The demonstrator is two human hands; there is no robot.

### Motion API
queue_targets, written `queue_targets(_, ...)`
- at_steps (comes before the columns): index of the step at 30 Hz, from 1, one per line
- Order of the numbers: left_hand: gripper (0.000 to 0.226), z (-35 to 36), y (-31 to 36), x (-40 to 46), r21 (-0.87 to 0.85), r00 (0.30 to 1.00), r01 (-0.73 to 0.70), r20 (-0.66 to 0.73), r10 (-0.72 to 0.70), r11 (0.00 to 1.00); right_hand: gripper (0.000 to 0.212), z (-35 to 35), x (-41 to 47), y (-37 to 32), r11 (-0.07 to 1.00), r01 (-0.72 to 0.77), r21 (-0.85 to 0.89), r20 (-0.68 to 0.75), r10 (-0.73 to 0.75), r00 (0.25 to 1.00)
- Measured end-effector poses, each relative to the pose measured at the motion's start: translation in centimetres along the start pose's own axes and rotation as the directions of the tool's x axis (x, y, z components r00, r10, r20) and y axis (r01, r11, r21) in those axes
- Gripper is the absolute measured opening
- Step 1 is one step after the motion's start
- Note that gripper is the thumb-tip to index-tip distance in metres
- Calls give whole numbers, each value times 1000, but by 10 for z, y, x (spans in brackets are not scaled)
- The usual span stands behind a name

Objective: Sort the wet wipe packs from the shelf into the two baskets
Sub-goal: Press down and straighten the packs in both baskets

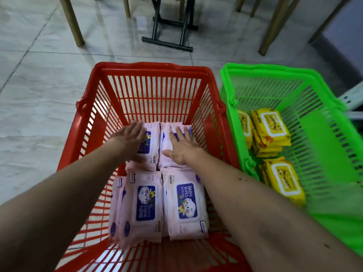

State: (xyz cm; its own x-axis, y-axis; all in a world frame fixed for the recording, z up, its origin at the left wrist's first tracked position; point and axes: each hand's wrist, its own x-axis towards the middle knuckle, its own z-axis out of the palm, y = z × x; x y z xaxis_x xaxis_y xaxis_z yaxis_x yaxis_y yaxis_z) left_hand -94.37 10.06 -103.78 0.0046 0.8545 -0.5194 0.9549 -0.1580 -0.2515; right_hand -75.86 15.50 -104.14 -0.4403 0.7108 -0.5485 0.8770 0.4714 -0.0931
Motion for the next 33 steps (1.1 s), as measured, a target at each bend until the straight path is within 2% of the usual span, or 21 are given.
queue_targets(4,106,-26,-16,-15,169,1000,-6,16,3,986,64,-31,-40,3,981,-18,-194,-2,18,1000)
queue_targets(7,104,-55,-23,-28,238,999,9,-38,0,971,49,-56,-76,7,936,3,-352,-96,-39,995)
queue_targets(12,99,-139,0,-47,211,973,47,-229,2,976,41,-102,-132,44,925,12,-381,-414,-182,892)
queue_targets(15,95,-193,44,-52,134,928,20,-371,32,991,39,-125,-152,100,952,-39,-302,-534,-135,834)
queue_targets(19,92,-247,125,-40,75,886,-52,-457,80,996,42,-132,-161,193,969,-155,-194,-494,40,868)
queue_targets(22,91,-258,183,-13,44,899,-79,-428,90,996,46,-115,-150,250,959,-190,-209,-391,96,915)
queue_targets(26,91,-231,240,36,-19,959,-72,-275,64,997,54,-83,-112,295,984,-129,-123,-275,91,957)
queue_targets(29,93,-199,262,67,-148,988,-7,-155,-16,989,59,-56,-81,309,992,-76,-103,-237,50,970)
queue_targets(33,86,-165,280,106,-264,984,79,-132,-117,961,60,-29,-34,322,998,-47,-38,-273,35,961)
